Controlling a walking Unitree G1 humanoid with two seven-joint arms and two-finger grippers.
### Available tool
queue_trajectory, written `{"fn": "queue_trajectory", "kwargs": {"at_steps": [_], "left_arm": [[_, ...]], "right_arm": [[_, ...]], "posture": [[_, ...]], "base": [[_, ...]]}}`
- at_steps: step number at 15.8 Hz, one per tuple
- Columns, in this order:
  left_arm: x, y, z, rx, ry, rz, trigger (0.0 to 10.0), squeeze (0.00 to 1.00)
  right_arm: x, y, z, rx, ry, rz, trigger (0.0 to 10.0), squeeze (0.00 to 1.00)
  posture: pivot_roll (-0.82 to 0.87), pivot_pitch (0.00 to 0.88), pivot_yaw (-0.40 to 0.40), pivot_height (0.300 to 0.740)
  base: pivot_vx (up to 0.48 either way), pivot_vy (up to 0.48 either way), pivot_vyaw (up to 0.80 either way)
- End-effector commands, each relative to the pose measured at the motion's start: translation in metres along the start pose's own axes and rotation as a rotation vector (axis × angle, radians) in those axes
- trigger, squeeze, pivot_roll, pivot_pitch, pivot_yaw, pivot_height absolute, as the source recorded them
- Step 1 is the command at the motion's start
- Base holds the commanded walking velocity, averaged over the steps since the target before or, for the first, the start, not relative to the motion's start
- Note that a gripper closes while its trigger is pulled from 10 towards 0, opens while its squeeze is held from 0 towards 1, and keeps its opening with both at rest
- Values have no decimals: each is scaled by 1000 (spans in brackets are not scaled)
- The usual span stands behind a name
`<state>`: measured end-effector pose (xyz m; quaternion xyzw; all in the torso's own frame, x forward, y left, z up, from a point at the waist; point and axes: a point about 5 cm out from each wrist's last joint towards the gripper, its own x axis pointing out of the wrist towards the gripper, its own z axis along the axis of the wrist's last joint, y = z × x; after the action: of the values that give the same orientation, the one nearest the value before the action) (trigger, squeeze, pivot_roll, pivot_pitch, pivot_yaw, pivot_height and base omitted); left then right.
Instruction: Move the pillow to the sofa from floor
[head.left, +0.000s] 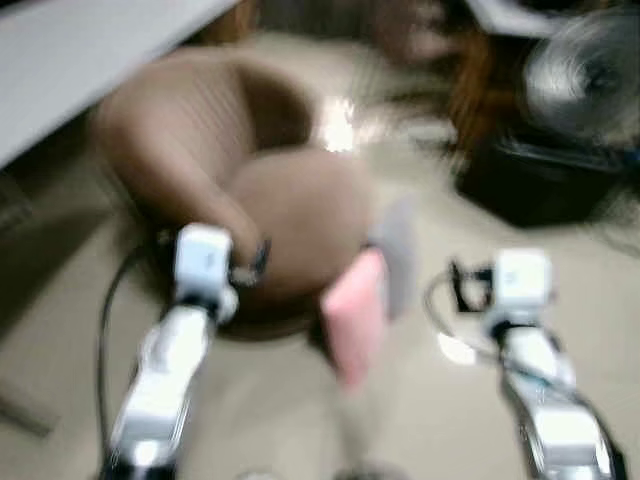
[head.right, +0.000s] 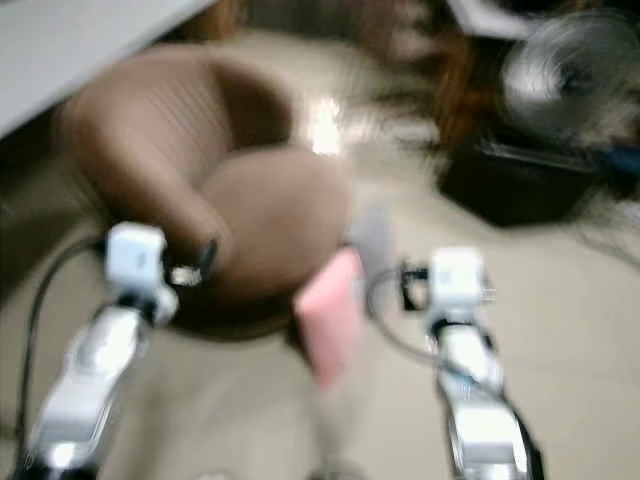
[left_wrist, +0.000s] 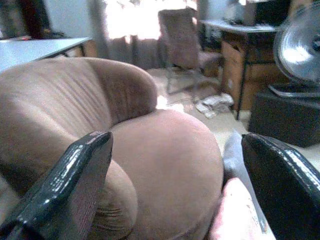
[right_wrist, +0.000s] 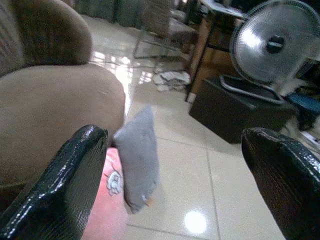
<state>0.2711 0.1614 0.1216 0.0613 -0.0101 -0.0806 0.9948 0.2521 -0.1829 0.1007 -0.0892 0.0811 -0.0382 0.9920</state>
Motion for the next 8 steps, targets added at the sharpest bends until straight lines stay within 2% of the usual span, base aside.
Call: {"fn": "queue_trajectory", "kwargs": {"at_steps": [1,2,3,5,8], "left_arm": [[-3,-7,-3,1,12,-31,10000,0],[-3,-9,-5,2,14,-45,10000,0],[-1,-14,-5,-15,7,-63,10000,0],[4,-15,-5,-55,8,-54,10000,0],[11,-19,-2,-28,-1,-97,10000,0]], "right_arm": [[-1,-3,-4,-20,23,7,10000,0],[-3,-2,-6,-34,26,12,10000,0],[-8,-4,-7,-4,28,-1,10000,0],[-9,-9,-9,-2,37,-24,10000,0],[-14,-14,-14,-4,48,-54,10000,0]], "posture": [[-43,69,-24,740],[-50,70,-20,740],[-64,64,-5,740],[-74,63,12,740],[-76,56,33,740]], "base": [[337,0,0],[341,0,0],[345,0,0],[345,0,0],[335,0,-781]]}}
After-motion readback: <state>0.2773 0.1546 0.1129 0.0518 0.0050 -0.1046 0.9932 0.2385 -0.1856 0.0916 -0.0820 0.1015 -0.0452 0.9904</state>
